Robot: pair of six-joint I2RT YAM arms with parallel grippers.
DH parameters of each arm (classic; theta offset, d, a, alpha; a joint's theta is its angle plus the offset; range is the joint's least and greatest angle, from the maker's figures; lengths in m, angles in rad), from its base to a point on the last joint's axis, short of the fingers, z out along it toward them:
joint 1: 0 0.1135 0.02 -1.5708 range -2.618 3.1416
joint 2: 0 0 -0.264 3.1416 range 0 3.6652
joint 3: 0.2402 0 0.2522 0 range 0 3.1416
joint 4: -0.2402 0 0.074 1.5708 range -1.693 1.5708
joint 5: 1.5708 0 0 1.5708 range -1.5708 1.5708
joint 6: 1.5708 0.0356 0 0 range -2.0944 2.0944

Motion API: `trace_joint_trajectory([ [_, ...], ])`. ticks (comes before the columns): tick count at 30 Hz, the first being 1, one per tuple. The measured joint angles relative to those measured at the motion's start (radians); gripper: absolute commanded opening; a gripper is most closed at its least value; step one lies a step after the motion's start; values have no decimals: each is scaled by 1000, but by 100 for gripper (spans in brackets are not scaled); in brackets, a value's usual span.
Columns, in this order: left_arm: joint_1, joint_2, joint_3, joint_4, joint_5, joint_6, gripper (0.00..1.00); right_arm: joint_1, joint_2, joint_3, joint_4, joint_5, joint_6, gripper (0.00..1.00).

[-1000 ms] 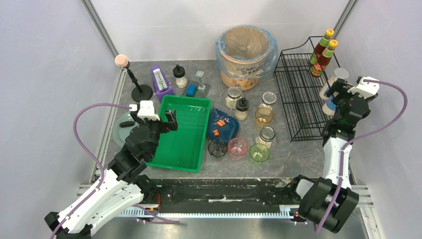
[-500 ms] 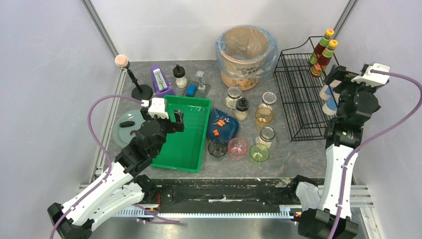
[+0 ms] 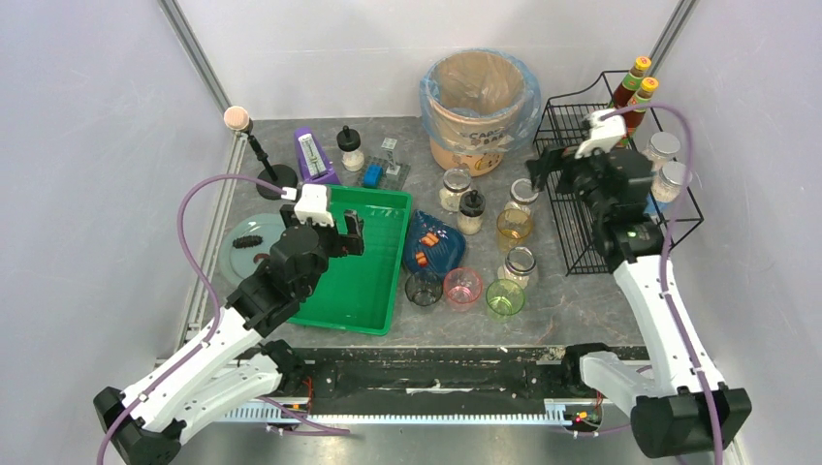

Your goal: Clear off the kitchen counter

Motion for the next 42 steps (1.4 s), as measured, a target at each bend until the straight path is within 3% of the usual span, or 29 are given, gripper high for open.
trace_joint_trajectory([
  [6,0,36,0,9,7,6,100,219,58,-60,-15,2,-64,98],
  [11,2,59,0,41,5,27,100,316,154,-100,-8,11,-129,98],
  [24,3,60,-20,88,5,58,99,369,418,-90,34,32,-221,98],
  [38,3,79,-23,95,7,58,99,382,630,23,54,23,-235,88],
  [42,3,81,-23,95,7,58,99,383,665,37,57,24,-235,81],
])
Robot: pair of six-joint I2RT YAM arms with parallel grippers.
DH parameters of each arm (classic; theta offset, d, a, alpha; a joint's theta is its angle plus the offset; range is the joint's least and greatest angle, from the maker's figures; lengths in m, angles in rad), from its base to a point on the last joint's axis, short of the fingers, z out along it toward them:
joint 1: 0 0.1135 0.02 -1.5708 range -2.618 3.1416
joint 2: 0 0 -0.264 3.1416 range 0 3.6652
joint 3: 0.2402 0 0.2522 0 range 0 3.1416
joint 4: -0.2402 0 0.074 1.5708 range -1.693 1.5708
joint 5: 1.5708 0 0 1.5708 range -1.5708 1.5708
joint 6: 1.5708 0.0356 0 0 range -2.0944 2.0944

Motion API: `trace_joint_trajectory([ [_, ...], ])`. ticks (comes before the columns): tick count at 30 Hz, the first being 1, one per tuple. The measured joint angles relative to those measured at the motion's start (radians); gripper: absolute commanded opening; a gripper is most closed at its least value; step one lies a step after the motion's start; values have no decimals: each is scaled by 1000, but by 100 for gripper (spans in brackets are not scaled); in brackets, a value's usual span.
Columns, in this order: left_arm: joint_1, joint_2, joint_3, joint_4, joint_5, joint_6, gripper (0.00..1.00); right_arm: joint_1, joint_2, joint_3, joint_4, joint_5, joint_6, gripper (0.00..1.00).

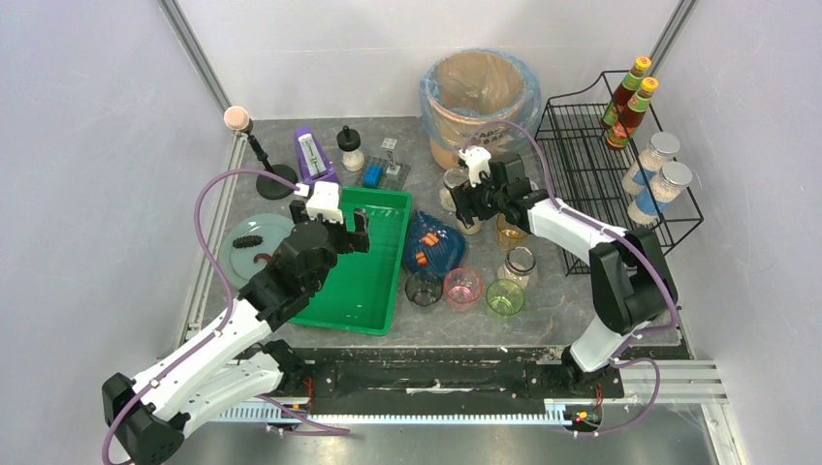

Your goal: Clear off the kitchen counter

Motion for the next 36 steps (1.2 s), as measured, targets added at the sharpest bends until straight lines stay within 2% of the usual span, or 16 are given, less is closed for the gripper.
trace_joint_trajectory([
  [4,0,0,0,0,0,0,99,0,13,3,-2,1,0,65],
  [8,0,0,0,0,0,0,99,0,13,12,-18,0,2,41],
  [10,0,0,0,1,1,0,99,0,13,23,-42,-2,1,35],
  [17,0,-6,-1,7,2,0,99,0,-4,94,-159,-20,17,31],
  [23,0,-16,-4,8,6,0,99,-24,-69,276,-278,1,31,30],
  [29,0,-25,-6,11,8,0,99,-165,-115,496,-337,49,43,30],
  [36,0,-26,-6,14,8,0,99,-323,-121,571,-349,137,45,29],
])
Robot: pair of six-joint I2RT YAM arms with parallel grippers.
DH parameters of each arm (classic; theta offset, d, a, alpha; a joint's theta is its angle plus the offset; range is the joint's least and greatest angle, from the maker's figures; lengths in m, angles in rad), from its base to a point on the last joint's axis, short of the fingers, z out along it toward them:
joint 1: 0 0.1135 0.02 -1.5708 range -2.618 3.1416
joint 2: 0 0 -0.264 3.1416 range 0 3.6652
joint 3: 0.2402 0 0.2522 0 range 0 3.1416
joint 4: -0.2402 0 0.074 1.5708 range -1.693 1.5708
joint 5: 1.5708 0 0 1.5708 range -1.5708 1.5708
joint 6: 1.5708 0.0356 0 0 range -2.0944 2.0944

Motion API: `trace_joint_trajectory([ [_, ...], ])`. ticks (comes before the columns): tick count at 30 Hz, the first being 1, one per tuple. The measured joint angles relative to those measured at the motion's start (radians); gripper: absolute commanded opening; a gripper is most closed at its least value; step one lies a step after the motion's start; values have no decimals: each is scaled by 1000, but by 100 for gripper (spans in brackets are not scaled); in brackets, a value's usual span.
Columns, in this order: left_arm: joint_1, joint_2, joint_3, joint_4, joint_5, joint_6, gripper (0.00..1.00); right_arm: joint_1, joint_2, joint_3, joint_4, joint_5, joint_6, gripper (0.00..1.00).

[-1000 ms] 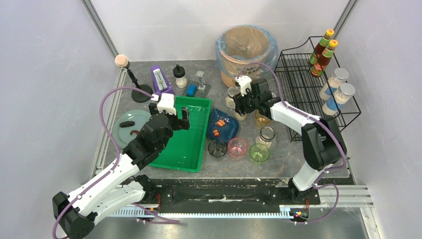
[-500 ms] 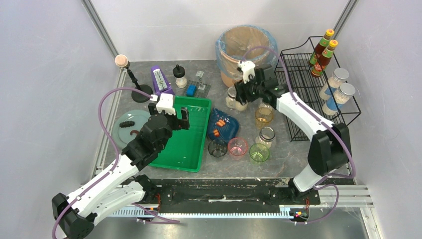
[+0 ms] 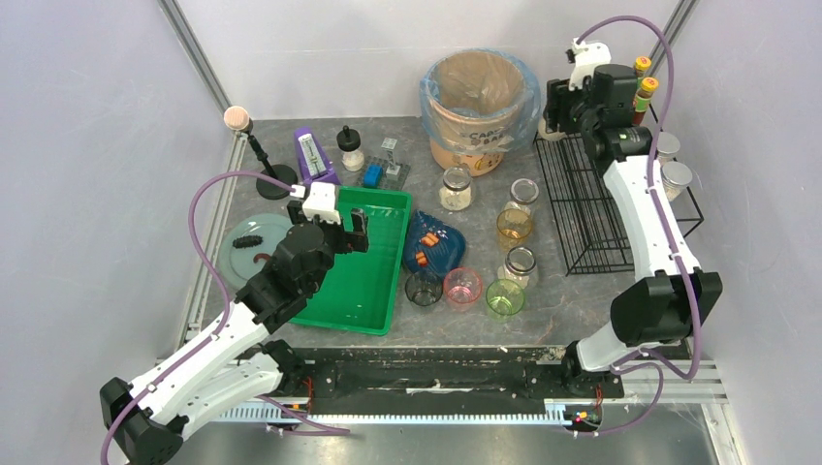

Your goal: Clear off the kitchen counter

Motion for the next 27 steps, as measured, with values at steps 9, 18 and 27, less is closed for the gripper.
trace_joint_trajectory([
  [9,0,0,0,0,0,0,99,-101,99,25,60,90,2,27],
  [18,0,27,0,0,0,0,99,-155,231,25,195,99,15,29],
  [27,0,54,0,1,0,0,99,-161,373,81,309,55,59,43],
])
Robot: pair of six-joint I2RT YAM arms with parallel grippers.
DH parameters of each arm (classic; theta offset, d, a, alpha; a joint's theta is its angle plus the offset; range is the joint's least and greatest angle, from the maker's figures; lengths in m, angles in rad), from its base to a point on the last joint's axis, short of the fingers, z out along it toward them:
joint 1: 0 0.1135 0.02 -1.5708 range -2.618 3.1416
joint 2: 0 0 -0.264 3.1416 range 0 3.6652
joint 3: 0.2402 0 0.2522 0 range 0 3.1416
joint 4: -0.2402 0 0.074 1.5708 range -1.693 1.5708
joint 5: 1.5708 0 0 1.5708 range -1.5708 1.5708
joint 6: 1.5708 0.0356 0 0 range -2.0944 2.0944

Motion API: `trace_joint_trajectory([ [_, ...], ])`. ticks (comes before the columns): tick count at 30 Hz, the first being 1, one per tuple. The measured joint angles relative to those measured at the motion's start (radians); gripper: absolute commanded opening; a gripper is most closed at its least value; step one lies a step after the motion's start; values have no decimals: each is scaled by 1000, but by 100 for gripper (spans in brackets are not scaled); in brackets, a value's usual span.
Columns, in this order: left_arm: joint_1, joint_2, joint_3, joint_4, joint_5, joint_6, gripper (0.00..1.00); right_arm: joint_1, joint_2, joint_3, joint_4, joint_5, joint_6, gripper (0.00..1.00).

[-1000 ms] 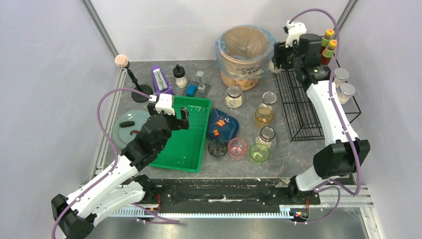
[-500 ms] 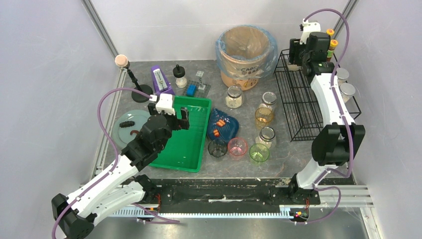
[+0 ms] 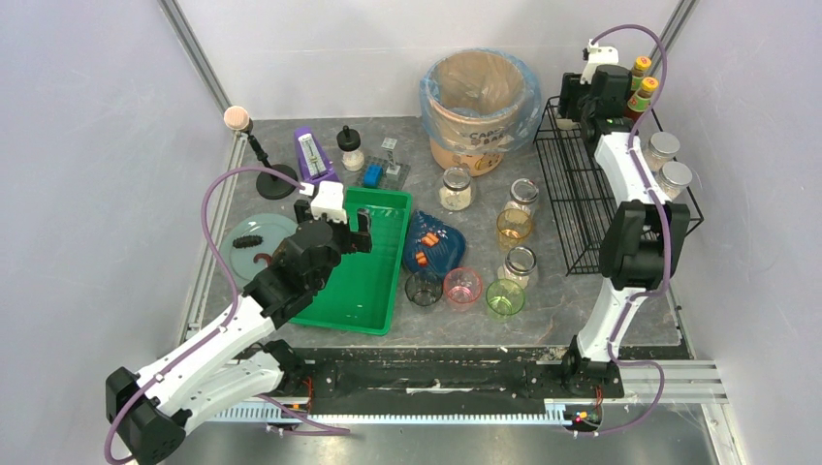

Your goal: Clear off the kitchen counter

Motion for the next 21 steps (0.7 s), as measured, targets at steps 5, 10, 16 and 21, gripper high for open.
trace_joint_trajectory([
  [5,0,6,0,0,0,0,99,0,35,17,48,-8,27,66],
  [10,0,8,0,0,0,0,99,0,61,41,82,-24,47,91],
  [16,0,8,0,0,2,0,99,1,59,50,133,-53,58,98],
  [21,0,8,0,0,20,-1,99,1,14,29,145,-60,62,98],
])
